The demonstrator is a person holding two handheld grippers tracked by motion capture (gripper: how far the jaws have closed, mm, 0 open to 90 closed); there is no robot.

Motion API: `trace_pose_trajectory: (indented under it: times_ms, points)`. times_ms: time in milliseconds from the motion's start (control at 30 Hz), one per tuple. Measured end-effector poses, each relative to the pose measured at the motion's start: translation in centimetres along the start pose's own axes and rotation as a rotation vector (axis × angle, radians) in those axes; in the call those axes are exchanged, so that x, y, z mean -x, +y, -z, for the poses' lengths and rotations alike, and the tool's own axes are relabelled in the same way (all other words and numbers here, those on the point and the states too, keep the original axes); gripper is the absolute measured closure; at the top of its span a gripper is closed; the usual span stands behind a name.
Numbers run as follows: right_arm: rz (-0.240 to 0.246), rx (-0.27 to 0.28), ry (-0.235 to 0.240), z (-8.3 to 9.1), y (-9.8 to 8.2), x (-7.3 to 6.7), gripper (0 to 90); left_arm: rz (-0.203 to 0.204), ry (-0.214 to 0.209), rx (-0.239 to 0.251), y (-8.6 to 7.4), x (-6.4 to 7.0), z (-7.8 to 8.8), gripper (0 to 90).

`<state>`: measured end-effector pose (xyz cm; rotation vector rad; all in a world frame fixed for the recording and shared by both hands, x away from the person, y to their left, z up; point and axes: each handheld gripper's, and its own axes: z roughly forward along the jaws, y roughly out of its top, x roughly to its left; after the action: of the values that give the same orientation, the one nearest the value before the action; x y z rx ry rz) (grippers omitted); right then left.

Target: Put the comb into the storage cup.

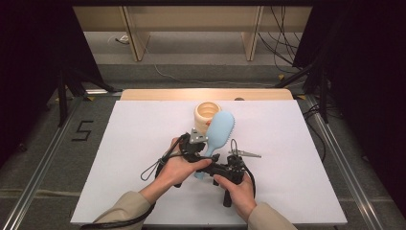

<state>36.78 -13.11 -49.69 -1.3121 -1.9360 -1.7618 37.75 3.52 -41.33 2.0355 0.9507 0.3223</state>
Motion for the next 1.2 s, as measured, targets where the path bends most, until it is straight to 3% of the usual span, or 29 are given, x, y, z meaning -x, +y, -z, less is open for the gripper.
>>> trace_pose_trajectory:
  times_ms: [167, 300, 600, 767, 1033, 1200]
  points:
    - [0.002, 0.001, 0.001, 0.1, 0.1, 0.0, 66.3, -0.004, 0.021, 0.0, 0.3, -0.1, 0.9, 15.3]
    - [0.002, 0.001, -0.001, 0.1, 0.1, 0.0, 66.3, -0.009, 0.023, 0.015, 0.6, -0.4, 1.5, 14.6]
    - [0.005, -0.002, -0.005, 0.1, 0.1, 0.0, 66.3, -0.003, 0.024, 0.043, 1.5, -1.1, 1.8, 0.8]
    - [0.004, -0.003, -0.004, 0.0, 0.1, 0.0, 66.3, -0.015, 0.029, 0.061, 2.4, -1.3, 2.0, 0.0]
    - [0.004, 0.001, -0.006, 0.2, 0.2, 0.0, 66.3, 0.015, 0.017, 0.087, 4.1, -1.9, 1.5, 0.0]
    - [0.002, -0.004, -0.005, 0.1, 0.1, 0.0, 66.3, 0.009, 0.017, 0.088, 5.2, -2.0, 1.1, 0.0]
